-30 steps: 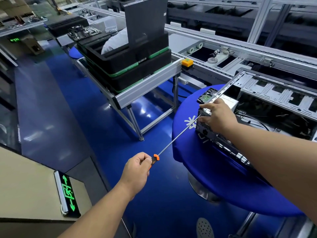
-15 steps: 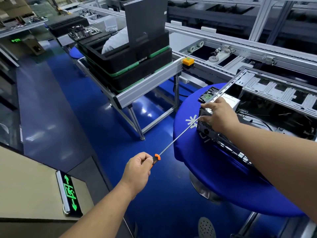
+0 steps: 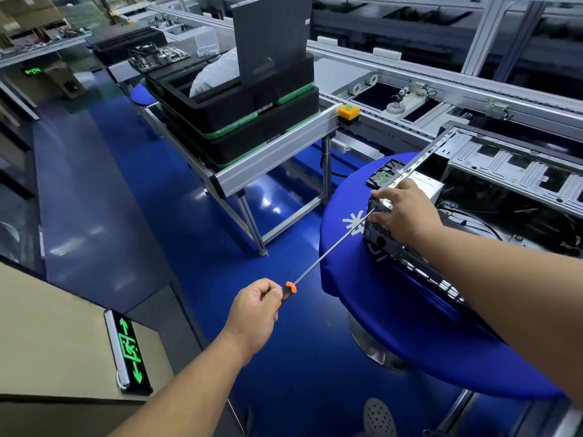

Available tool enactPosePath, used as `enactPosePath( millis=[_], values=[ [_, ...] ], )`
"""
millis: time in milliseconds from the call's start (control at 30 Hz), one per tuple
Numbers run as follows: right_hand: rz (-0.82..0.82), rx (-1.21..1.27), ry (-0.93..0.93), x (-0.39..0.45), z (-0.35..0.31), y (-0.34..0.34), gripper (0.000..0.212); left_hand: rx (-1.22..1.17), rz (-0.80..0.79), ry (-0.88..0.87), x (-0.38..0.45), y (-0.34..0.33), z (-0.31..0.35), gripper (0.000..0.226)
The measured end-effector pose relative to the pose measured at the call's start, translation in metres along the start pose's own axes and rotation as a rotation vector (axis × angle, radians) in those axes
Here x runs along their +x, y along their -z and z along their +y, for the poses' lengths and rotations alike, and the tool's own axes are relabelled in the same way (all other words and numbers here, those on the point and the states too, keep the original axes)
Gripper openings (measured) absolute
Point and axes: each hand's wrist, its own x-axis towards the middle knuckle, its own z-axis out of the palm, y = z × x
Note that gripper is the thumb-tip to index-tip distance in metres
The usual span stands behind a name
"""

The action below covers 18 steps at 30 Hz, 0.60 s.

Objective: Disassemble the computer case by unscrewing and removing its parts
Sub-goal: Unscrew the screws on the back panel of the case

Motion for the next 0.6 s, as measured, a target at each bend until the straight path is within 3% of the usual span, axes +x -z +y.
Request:
enactPosePath(
  millis=[367, 600],
  values=[
    [0.005, -0.014, 0.007, -0.001, -0.0013, 0.0001, 0.061, 0.003, -0.006, -0.01, 0.0011, -0.0017, -0.0002, 0.028],
    [-0.016, -0.029, 0.0, -0.0026, -0.0032, 0.0021, 0.061, 0.173, 0.032, -0.171, 0.0008, 0.0016, -0.0053, 0.02]
  ],
)
